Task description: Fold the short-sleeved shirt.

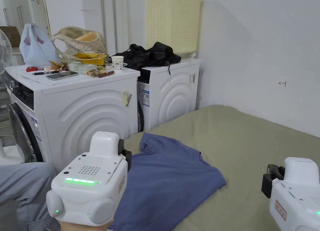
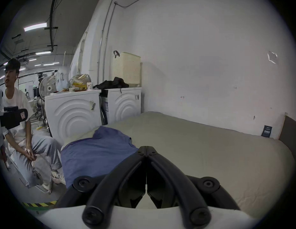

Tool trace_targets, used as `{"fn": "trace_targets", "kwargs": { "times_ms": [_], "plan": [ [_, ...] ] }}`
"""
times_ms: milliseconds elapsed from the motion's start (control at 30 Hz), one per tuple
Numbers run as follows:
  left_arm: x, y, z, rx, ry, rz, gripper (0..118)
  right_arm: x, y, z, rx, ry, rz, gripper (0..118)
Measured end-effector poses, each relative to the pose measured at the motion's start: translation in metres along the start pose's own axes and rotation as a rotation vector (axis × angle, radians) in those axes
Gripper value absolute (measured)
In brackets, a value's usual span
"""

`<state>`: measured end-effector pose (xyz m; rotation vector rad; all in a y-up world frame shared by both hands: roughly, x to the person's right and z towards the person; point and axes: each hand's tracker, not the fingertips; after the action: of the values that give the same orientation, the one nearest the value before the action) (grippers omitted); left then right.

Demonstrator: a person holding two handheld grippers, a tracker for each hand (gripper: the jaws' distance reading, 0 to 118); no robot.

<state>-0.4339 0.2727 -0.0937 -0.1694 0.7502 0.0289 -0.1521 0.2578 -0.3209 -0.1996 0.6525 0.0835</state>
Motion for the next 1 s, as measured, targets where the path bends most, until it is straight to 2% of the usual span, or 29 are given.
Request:
{"fn": "trace_targets", "kwargs": {
  "times_ms": [167,267,367,467,567,600,667,733,767,800,833,867,933,1000],
  "plan": [
    [0.027,0.012,-0.041,-0.058,-0.112,-0.017,0,0.023,0.002,-0.003,-0.006,-0.04,0.001,0],
    [0.046,0.036,-0.088,-0.145,-0.235,-0.125,0,0.032,0.001,-0.01,-0.022,-0.071,0.03,0],
    [0.074,0.061,-0.15,-0.339,-0.35,-0.25,0,0.037,-0.007,-0.021,-0.034,-0.066,0.028,0],
    [0.099,0.059,-0.223,-0.486,-0.432,-0.299,0,0.043,-0.021,-0.028,-0.058,-0.08,0.044,0],
    [0.126,0.035,-0.294,-0.738,-0.493,-0.308,0,0.05,-0.036,-0.036,-0.11,-0.081,0.058,0],
    [0.136,0.023,-0.316,-0.838,-0.503,-0.366,0,0.053,-0.041,-0.038,-0.124,-0.077,0.062,0],
    [0.15,-0.006,-0.344,-0.925,-0.502,-0.454,0,0.059,-0.049,-0.041,-0.139,-0.088,0.076,0],
    [0.162,-0.031,-0.353,-1.035,-0.511,-0.435,0,0.067,-0.056,-0.044,-0.147,-0.093,0.079,0],
    [0.164,-0.04,-0.359,-1.051,-0.496,-0.392,5,0.072,-0.059,-0.045,-0.153,-0.096,0.073,0],
    [0.167,-0.05,-0.364,-1.042,-0.473,-0.368,32,0.076,-0.062,-0.047,-0.152,-0.095,0.077,0],
    [0.167,-0.059,-0.379,-1.034,-0.461,-0.364,78,0.079,-0.065,-0.049,-0.159,-0.096,0.089,0],
    [0.169,-0.066,-0.381,-1.011,-0.417,-0.363,118,0.081,-0.067,-0.051,-0.163,-0.094,0.095,0],
    [0.169,-0.071,-0.383,-0.987,-0.458,-0.323,110,0.085,-0.072,-0.054,-0.17,-0.082,0.114,0],
    [0.174,-0.062,-0.378,-1.055,-0.506,-0.237,111,0.087,-0.076,-0.057,-0.177,-0.085,0.131,0]
  ]
}}
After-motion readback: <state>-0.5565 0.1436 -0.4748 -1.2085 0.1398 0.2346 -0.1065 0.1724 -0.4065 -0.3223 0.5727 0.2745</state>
